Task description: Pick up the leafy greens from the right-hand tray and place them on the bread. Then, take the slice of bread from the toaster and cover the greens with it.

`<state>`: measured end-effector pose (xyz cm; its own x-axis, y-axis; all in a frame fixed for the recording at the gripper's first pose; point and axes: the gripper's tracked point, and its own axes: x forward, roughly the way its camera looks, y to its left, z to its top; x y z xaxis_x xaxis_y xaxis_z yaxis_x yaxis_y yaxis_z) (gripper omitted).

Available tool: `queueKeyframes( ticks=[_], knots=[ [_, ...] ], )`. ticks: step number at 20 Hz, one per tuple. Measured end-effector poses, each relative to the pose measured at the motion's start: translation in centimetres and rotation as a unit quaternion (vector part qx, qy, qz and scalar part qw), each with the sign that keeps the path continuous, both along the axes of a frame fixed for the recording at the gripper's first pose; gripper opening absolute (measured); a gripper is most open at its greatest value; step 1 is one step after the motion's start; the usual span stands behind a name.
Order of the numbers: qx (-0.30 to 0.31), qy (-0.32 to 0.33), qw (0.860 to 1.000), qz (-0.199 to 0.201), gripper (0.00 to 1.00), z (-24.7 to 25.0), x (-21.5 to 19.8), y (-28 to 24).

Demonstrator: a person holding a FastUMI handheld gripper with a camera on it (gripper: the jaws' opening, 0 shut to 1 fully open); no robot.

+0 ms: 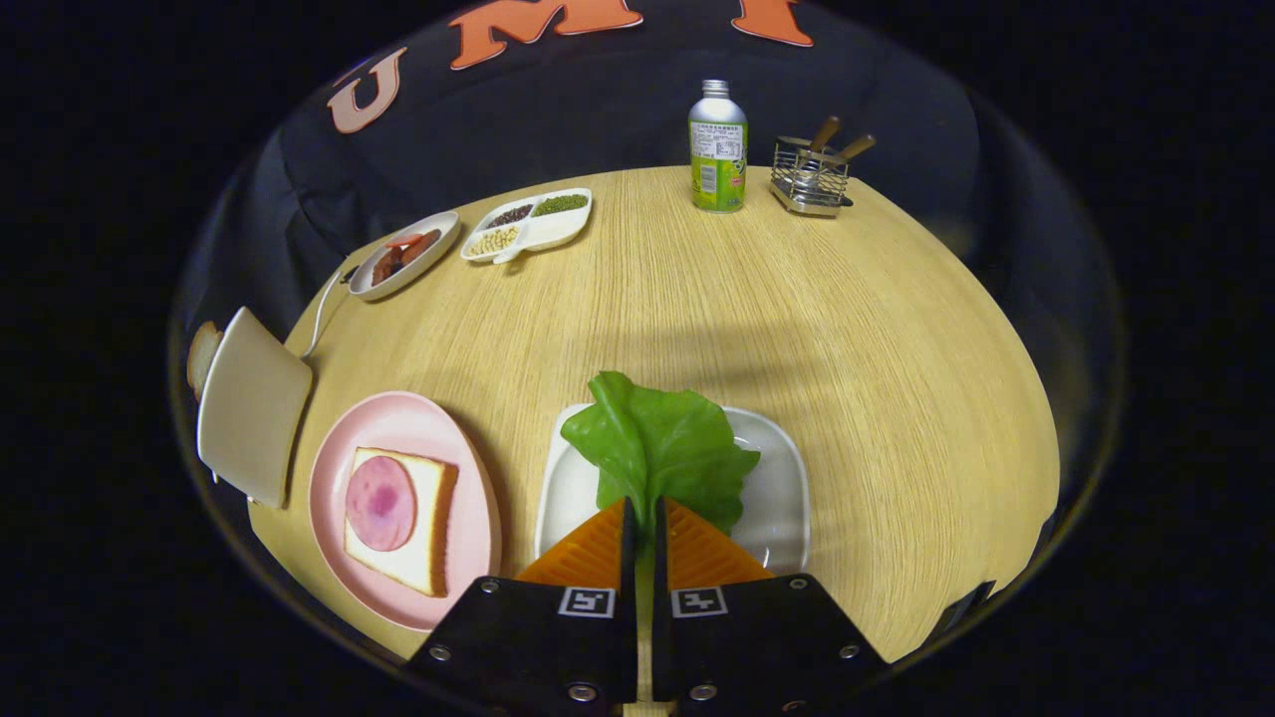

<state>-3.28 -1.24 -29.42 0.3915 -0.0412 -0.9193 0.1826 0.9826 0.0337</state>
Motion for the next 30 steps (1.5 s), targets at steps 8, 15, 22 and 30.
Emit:
queueKeyframes(
  ticks=[8,15,22,30],
  knots=[
    [0.065,-0.067,0.995,0.015,0.06,4.9,1.4,3.5],
    [0.102,-0.086,0.988,0.073,0.06,6.2,1.9,9.1],
    [0.116,-0.08,0.983,0.121,0.06,5.3,1.5,13.8],
    [0.086,-0.05,0.982,0.161,0.12,2.5,0.8,16.3]
  ],
)
